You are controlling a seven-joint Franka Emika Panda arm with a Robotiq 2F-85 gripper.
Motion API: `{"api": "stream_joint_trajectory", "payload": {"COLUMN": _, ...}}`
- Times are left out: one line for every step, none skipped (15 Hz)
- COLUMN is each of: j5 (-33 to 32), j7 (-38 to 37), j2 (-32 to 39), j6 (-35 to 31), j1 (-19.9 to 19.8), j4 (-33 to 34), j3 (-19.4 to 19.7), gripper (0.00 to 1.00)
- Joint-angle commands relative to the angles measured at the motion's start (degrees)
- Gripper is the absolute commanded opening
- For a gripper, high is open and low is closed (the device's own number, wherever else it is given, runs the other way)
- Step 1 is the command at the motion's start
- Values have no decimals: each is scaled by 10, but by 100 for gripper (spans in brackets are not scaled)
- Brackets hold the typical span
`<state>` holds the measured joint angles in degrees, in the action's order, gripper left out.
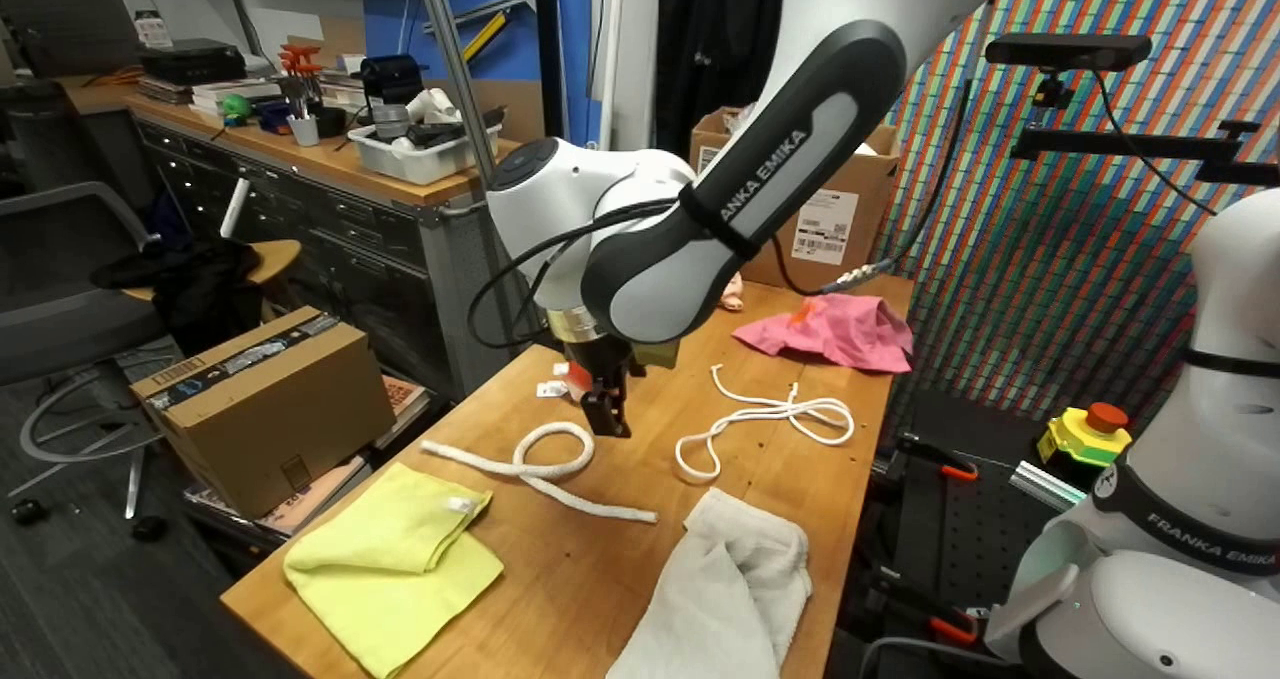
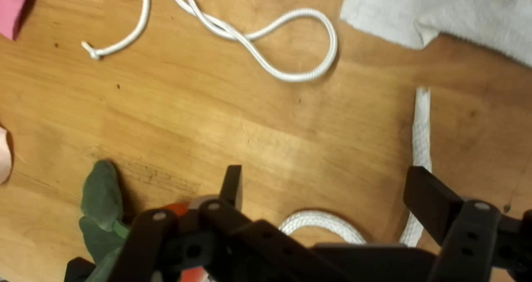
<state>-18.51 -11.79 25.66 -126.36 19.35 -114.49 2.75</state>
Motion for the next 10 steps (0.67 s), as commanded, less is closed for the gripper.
{"api": "stream_joint_trajectory", "payload": {"j5": -15, "j7": 53, "j2": -120, "j6": 58, "j1": -29, "j4": -92, "j3": -35, "gripper": 100}}
{"api": "stream_joint_trajectory", "payload": {"j5": -19, "j7": 55, "j2": -147, "j6": 66, "j1": -34, "j4": -112, "j3": -40, "gripper": 100}}
{"api": "stream_joint_trajectory", "payload": {"j5": -12, "j7": 66, "j2": -176, "j6": 86, "j1": -41, "j4": -124, "j3": -49, "gripper": 100}}
{"api": "stream_joint_trajectory", "payload": {"j5": -10, "j7": 71, "j2": -203, "j6": 95, "j1": -48, "j4": -140, "j3": -55, "gripper": 100}}
{"api": "stream_joint_trajectory", "payload": {"j5": -11, "j7": 72, "j2": -231, "j6": 96, "j1": -54, "j4": -159, "j3": -60, "gripper": 100}}
{"api": "stream_joint_trajectory", "payload": {"j5": -4, "j7": 82, "j2": -261, "j6": 104, "j1": -61, "j4": -172, "j3": -66, "gripper": 100}}
{"api": "stream_joint_trajectory", "payload": {"j5": -4, "j7": 87, "j2": -295, "j6": 95, "j1": -69, "j4": -195, "j3": -68, "gripper": 100}}
{"api": "stream_joint_trajectory", "payload": {"j5": 0, "j7": 94, "j2": -327, "j6": 95, "j1": -75, "j4": -210, "j3": -71, "gripper": 100}}
{"api": "stream_joint_trajectory", "payload": {"j5": 1, "j7": 95, "j2": -359, "j6": 78, "j1": -82, "j4": -233, "j3": -71, "gripper": 100}}
{"api": "stream_joint_trajectory", "payload": {"j5": 3, "j7": 100, "j2": -392, "j6": 61, "j1": -88, "j4": -252, "j3": -70, "gripper": 100}}
